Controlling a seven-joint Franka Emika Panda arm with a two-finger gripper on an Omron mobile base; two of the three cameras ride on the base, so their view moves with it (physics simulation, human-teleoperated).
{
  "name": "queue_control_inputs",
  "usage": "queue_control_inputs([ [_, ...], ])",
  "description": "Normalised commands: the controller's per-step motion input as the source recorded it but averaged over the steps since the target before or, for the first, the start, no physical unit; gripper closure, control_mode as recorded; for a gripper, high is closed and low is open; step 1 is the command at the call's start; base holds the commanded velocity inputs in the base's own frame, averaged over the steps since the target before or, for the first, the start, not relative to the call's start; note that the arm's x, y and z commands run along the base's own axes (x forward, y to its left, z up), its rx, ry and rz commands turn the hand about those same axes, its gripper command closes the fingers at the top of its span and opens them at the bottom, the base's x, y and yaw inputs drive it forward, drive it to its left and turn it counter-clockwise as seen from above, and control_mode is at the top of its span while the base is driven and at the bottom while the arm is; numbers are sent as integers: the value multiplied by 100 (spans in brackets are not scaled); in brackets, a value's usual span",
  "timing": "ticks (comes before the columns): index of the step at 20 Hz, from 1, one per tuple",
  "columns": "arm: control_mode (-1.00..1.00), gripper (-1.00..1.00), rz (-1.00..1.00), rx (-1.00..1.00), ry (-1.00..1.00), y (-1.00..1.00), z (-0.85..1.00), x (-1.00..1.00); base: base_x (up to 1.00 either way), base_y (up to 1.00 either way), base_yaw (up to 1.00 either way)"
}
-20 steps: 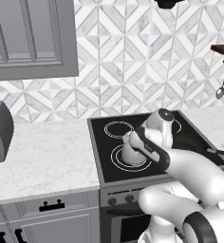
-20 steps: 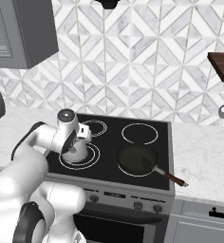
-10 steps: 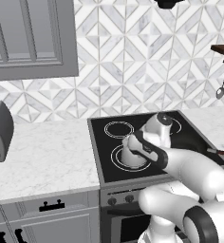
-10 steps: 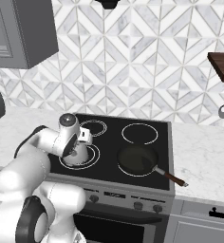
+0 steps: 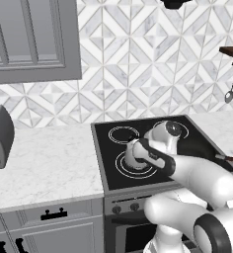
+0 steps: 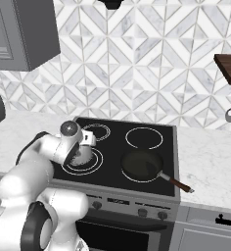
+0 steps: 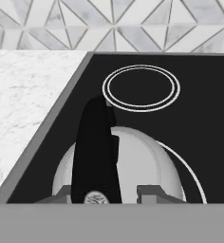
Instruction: Pick the kettle from the counter and place it on a stove burner. Then turn the burner on.
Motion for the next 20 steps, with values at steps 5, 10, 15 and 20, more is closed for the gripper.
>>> queue_control_inputs([
  [5, -100, 100, 0, 0, -3, 0, -15, 14, 0, 0, 0],
  [10, -100, 100, 0, 0, 0, 0, -44, 21, 0, 0, 0],
  [15, -100, 100, 0, 0, 0, 0, -47, 24, 0, 0, 0],
  [20, -100, 100, 1, 0, 0, 0, -46, 10, 0, 0, 0],
])
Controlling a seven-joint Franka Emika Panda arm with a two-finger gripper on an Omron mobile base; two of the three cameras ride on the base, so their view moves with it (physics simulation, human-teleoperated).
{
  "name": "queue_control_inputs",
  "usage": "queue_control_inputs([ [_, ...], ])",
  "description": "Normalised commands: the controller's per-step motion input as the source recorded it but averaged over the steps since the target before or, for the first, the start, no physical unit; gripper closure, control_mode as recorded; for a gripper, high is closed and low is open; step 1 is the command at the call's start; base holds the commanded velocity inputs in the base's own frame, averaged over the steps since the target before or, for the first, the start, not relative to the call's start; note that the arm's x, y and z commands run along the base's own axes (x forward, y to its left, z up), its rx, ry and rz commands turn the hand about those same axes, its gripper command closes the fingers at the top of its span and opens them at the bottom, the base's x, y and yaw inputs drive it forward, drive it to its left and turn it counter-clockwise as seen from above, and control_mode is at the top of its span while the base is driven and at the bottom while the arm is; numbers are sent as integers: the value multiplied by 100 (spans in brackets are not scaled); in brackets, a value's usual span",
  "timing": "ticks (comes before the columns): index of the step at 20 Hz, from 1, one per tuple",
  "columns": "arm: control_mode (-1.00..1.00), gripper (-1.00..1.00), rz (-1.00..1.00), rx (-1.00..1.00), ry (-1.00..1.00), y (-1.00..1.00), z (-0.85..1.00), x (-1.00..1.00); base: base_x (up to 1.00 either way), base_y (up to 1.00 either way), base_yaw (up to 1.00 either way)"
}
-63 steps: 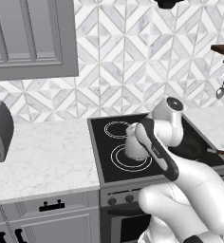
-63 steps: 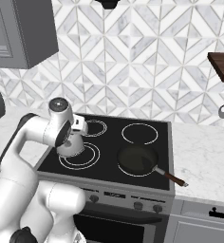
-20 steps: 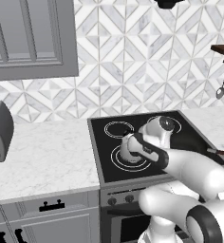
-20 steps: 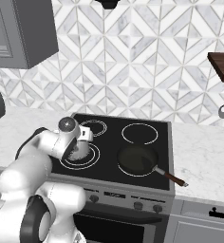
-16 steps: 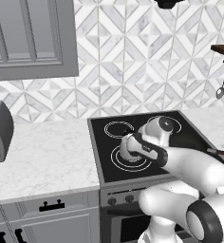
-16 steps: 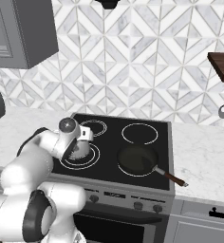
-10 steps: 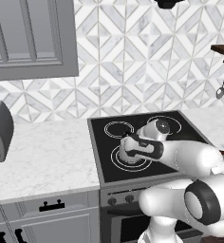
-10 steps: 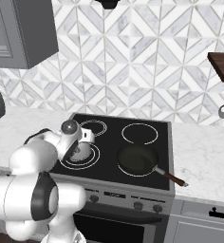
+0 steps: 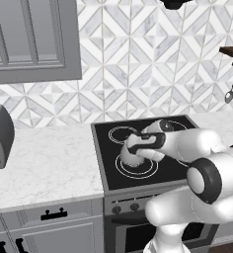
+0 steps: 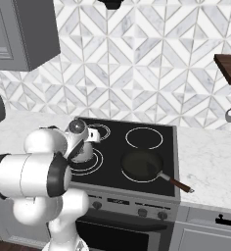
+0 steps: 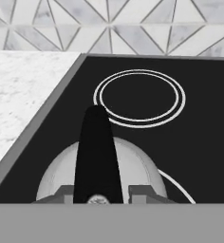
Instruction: Pick the kettle from the counter and place it on a stove burner. Then turn the burner on.
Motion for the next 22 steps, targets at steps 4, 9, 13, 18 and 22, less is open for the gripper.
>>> queue_control_inputs([
  [4, -100, -100, 0, 0, 0, 13, -35, 0, 0, 0, 0],
  [9, -100, -100, 0, -1, 0, 7, -7, -44, 0, 0, 0],
  [13, -100, -100, 0, 0, 0, -17, 0, -54, 0, 0, 0],
  [18, -100, -100, 0, 0, -1, -5, 23, -7, 0, 0, 0],
  [22, -100, -100, 0, 0, -5, 0, 60, -29, 0, 0, 0],
])
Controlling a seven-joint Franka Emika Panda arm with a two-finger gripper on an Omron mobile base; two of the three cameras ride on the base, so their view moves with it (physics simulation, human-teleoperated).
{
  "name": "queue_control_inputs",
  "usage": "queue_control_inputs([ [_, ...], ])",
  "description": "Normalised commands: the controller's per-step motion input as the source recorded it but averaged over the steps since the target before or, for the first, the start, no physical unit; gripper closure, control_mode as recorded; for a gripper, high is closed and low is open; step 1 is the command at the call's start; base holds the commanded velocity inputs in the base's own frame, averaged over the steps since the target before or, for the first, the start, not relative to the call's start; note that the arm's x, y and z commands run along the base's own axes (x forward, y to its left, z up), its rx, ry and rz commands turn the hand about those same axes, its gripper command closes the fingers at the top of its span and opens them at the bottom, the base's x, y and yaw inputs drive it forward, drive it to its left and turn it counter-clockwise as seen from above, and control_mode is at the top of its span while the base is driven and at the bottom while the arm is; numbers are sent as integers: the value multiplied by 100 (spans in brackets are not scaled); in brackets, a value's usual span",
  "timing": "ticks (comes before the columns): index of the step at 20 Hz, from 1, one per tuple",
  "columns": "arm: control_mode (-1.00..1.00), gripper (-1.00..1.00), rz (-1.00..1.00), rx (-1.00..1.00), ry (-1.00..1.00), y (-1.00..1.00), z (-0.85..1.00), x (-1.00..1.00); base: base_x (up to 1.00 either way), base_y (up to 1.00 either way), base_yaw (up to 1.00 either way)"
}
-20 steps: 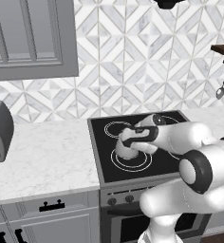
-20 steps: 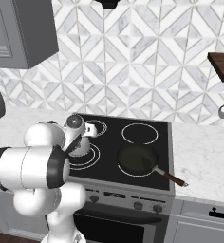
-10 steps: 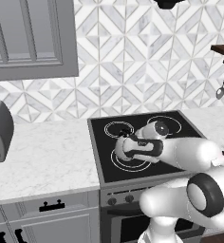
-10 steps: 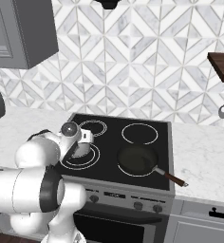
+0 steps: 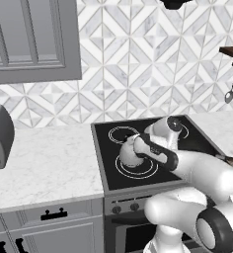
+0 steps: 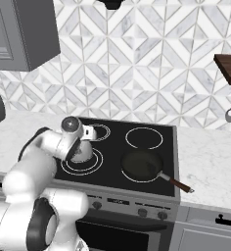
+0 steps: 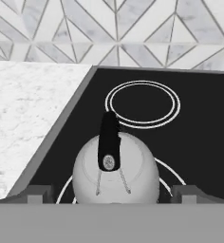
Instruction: Pick the kettle from the counter and place it on a stove burner. Then turn the burner on.
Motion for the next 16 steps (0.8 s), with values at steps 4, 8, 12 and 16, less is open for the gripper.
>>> queue_control_inputs([
  [4, -100, -100, 0, -1, -2, 3, 5, -81, 0, 0, 0],
  [8, -100, -100, -1, -3, 0, 6, 0, -82, 0, 0, 0],
  [12, -100, -100, -7, 0, -1, 31, 2, -58, 0, 0, 0],
  [16, -100, -100, -13, 0, -3, 56, 2, -45, 0, 0, 0],
])
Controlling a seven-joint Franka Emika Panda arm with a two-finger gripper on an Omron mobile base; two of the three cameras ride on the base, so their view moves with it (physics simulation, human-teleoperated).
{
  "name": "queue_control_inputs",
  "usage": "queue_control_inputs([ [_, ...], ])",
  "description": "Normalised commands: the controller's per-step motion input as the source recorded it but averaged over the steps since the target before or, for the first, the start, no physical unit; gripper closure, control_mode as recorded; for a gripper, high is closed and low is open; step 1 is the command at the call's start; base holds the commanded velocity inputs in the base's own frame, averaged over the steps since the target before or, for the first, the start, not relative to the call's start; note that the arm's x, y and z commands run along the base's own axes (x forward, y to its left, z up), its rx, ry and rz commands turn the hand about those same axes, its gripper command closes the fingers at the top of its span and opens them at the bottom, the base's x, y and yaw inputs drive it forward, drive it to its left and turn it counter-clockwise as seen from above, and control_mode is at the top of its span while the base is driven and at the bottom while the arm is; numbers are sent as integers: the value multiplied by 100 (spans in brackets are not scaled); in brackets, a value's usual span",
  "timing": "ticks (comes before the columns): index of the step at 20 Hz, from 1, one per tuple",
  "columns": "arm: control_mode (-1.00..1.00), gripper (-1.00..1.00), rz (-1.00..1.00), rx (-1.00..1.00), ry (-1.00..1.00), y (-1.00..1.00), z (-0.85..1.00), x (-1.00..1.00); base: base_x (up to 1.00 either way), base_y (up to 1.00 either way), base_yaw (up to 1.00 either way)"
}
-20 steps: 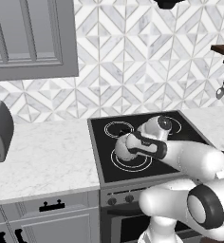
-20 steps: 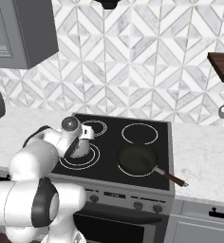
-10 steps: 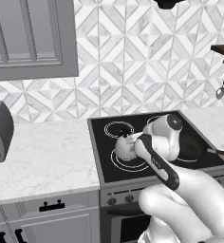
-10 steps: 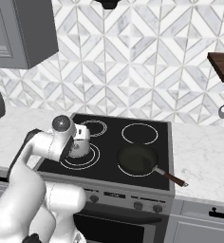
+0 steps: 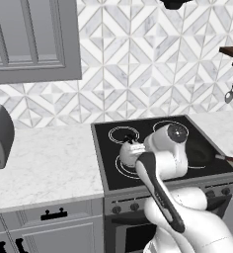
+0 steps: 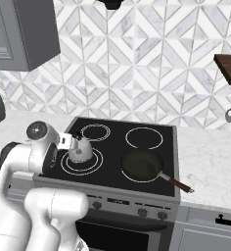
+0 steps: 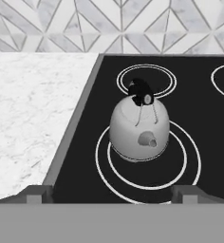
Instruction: Pick the kettle from the counter and place it on a stove burner. Then turn the burner on.
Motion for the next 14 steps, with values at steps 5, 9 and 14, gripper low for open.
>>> queue_control_inputs([
  [5, -100, -100, -13, 0, -9, 55, -1, -36, 0, 0, 0],
  [9, -100, -100, -15, 2, -12, 34, -26, -28, 0, 0, 0],
  [14, -100, -100, -13, 4, -19, 3, -52, -12, 0, 0, 0],
])
